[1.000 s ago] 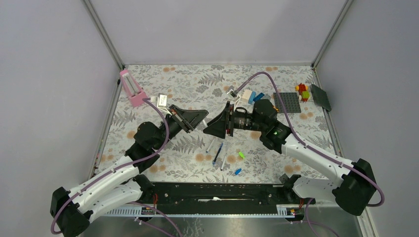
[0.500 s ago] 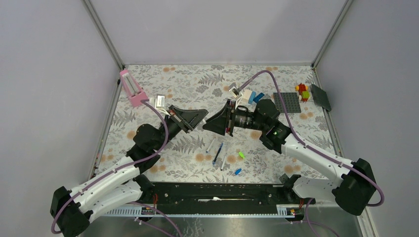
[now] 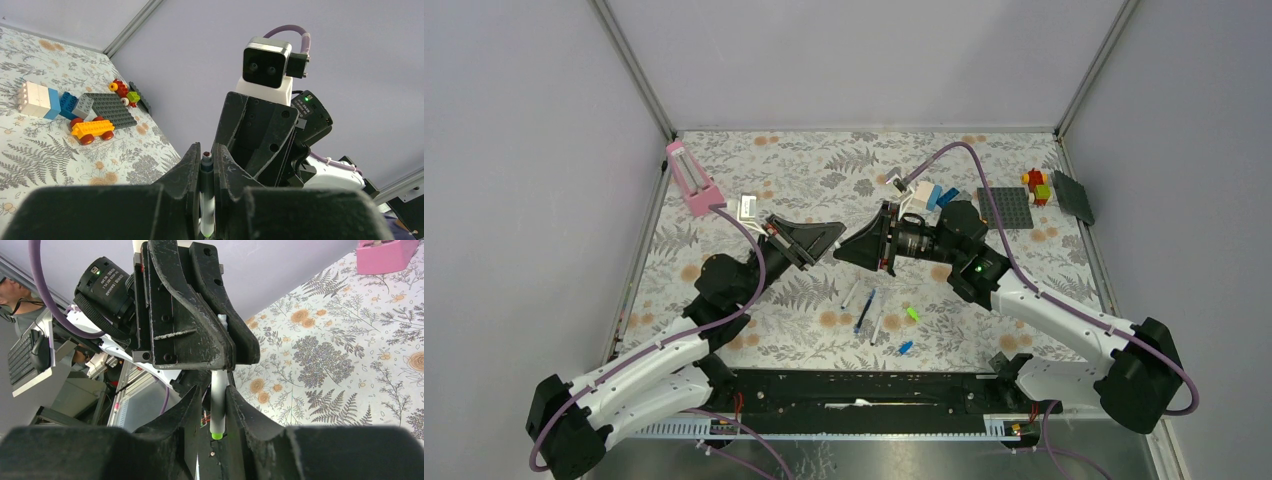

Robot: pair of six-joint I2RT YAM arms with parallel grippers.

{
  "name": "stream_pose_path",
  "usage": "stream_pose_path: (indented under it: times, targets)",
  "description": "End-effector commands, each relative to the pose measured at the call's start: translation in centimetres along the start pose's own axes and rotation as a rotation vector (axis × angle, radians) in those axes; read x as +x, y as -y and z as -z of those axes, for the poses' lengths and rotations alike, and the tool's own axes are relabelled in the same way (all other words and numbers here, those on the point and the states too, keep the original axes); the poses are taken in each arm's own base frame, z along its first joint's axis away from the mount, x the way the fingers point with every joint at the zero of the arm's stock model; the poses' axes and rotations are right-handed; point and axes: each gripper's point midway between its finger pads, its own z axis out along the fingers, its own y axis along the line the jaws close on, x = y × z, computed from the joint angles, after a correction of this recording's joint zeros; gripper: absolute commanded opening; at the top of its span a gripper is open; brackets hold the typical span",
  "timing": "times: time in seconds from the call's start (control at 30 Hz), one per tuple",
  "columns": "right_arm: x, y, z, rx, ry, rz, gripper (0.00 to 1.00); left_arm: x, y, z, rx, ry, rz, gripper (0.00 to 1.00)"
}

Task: Insert the pens into the pen caps

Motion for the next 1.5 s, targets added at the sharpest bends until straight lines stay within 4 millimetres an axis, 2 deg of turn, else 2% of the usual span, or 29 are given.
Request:
stream_pose_path:
  times: [0.0, 0.07, 0.1, 0.2, 0.33, 0.37, 0.4, 0.47, 0.53, 0.67, 0.77, 0.87, 1.07, 1.3, 1.47]
  targets:
    - [-0.8, -0.9, -0.3, -0.043, 0.030, 0.026, 0.30, -0.9, 0.9, -0.1, 0.043, 0.038, 0.002, 0.00]
    - [-0.7, -0.9, -0.3, -0.041, 0.027, 0.023, 0.27, -0.9, 0.8, -0.1, 0.042, 0.041, 0.005, 0.00]
    - [-0.6, -0.8, -0.3, -0.039, 0.026, 0.021, 0.22, -0.9, 0.8, -0.1, 0.041, 0.042, 0.005, 0.00]
    - [-0.4, -0.5, -0.3, -0.032, 0.021, 0.017, 0.02, -0.7, 0.7, -0.1, 0.041, 0.040, 0.006, 0.00]
    - [0.1, -0.1, -0.1, -0.017, 0.015, 0.024, 0.00, -0.7, 0.4, 0.0, 0.034, 0.042, 0.001, 0.02]
    - [0.3, 0.3, 0.0, 0.001, 0.011, 0.027, 0.00, -0.7, 0.1, 0.1, 0.018, 0.041, -0.001, 0.09]
    - [0.3, 0.6, 0.2, 0.024, 0.010, 0.038, 0.00, -0.7, -0.1, 0.2, 0.001, 0.043, -0.005, 0.20]
    - [0.9, 2.0, 0.9, 0.106, 0.000, 0.060, 0.00, -0.9, -0.7, 0.4, -0.044, 0.043, -0.023, 0.52]
    - [1.9, 3.7, 1.9, 0.202, -0.022, 0.071, 0.00, -1.4, -1.5, 0.7, -0.108, 0.052, -0.046, 0.74]
    - [3.7, 6.1, 3.8, 0.328, -0.046, 0.096, 0.00, -1.8, -3.4, 1.2, -0.256, 0.022, -0.098, 0.88]
    - [4.5, 7.4, 5.2, 0.410, -0.048, 0.116, 0.00, -1.4, -4.3, 1.2, -0.330, -0.032, -0.134, 0.89]
    - [4.3, 9.6, 7.3, 0.570, -0.019, 0.135, 0.00, 0.0, -5.1, 0.8, -0.356, -0.118, -0.163, 0.82]
    - [3.0, 14.3, 13.7, 1.008, 0.042, 0.150, 0.00, 4.0, -8.2, -0.1, -0.464, -0.309, -0.218, 0.74]
    - [1.2, 16.1, 20.9, 1.368, 0.154, 0.127, 0.00, 9.7, -10.6, -1.0, -0.686, -0.482, -0.161, 0.68]
    - [1.2, 16.9, 23.5, 1.479, 0.184, 0.093, 0.00, 14.8, -13.1, -0.4, -0.955, -0.548, -0.088, 0.65]
